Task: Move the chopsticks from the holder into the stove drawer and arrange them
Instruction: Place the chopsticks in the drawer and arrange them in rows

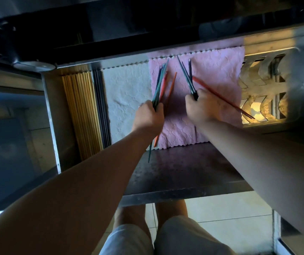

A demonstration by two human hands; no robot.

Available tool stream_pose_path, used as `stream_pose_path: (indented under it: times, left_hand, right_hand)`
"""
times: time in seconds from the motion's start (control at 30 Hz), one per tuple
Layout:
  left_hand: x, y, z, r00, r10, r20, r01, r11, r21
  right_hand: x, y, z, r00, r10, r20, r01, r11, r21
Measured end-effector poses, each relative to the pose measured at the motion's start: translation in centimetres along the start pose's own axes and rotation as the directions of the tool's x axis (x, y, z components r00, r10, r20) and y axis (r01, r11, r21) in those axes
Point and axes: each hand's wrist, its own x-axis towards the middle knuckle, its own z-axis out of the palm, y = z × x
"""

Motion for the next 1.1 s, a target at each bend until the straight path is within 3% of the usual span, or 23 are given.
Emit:
stream_pose_path:
  times: [0.23, 0.43, 0.5, 0.6, 0.73, 1.1]
  left_hand:
    - [0.3, 1.1, 1.6, 0.999, -0.053, 0.014, 0.052, 0.998, 0.045]
    - [0.0, 1.8, 1.5, 0.994, -0.057, 0.096, 0.065, 0.994, -0.084]
    - [0.0, 1.4, 1.0, 0.991, -0.092, 0.102, 0.106, 0.983, -0.148]
    - [0.0, 0.3, -0.3, 0.979, -0.12, 0.164, 0.17, 0.926, -0.336]
    - [-0.9, -1.8, -3.4, 0.957, -0.147, 0.251, 0.252, 0.851, -0.461]
    - [-1.7, -7.3, -7.5, 0.934, -0.271, 0.231, 0.355, 0.652, -0.67]
  right_hand:
    - [-0.5, -0.3, -0.9, 0.993, 0.094, 0.068, -0.105, 0.976, 0.193]
    - [-0.8, -1.0, -0.3, 0.988, 0.102, 0.115, -0.135, 0.936, 0.325]
    - [-1.2, -1.7, -0.1, 0.97, 0.147, 0.194, -0.217, 0.885, 0.412]
    - [-2.0, -2.8, 0.1, 0.907, 0.185, 0.379, -0.386, 0.725, 0.571]
    - [-3.0, -4.1, 0.7, 0.835, 0.112, 0.539, -0.468, 0.66, 0.588]
    - [-4.7, -8.3, 6.0, 0.774, 0.137, 0.618, -0.484, 0.758, 0.438]
